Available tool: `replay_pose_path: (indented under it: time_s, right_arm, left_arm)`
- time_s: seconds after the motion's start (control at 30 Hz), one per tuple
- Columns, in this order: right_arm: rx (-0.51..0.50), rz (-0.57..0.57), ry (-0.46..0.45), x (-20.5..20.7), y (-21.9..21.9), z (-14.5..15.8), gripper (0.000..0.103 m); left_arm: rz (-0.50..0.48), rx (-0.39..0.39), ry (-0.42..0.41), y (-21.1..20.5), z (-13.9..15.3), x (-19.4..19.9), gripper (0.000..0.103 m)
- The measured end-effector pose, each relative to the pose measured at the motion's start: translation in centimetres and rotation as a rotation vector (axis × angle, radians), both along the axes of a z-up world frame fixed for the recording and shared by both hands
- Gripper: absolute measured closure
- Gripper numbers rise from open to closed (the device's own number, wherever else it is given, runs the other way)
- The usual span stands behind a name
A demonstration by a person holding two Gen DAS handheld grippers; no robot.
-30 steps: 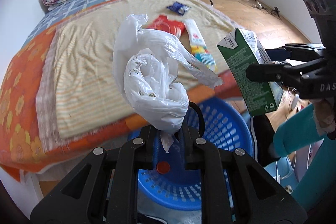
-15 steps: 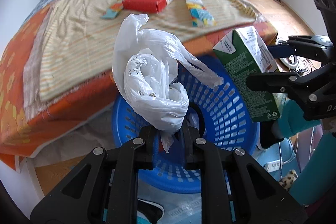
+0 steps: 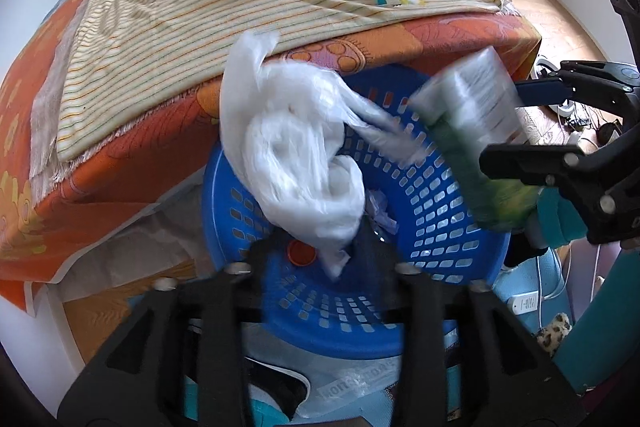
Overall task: Collect trash
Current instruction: 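Open both tools to drop the bag and carton into the basket, then move both open tools back toward the red tissue pack on the bed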
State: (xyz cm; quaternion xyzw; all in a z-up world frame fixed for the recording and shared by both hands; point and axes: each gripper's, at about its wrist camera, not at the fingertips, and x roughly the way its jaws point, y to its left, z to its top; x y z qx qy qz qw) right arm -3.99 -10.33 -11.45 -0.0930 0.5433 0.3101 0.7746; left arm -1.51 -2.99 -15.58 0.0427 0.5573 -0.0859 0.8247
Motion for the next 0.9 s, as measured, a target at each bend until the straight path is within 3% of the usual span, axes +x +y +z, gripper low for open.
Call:
replay_pose_path:
  time_s: [0.1, 0.9]
  right_arm:
    - [0.008, -0.013, -0.003, 0.2, -0.2, 0.2, 0.019]
    - [0.028, -0.066, 0.009, 1.4, -0.9, 0.9, 0.018]
  left_arm:
    - [-0.002, 0.004, -0.007, -0.1, 0.1, 0.0, 0.052]
    - [0.005, -0.038, -0.017, 0.0, 1.4, 1.8, 0.051]
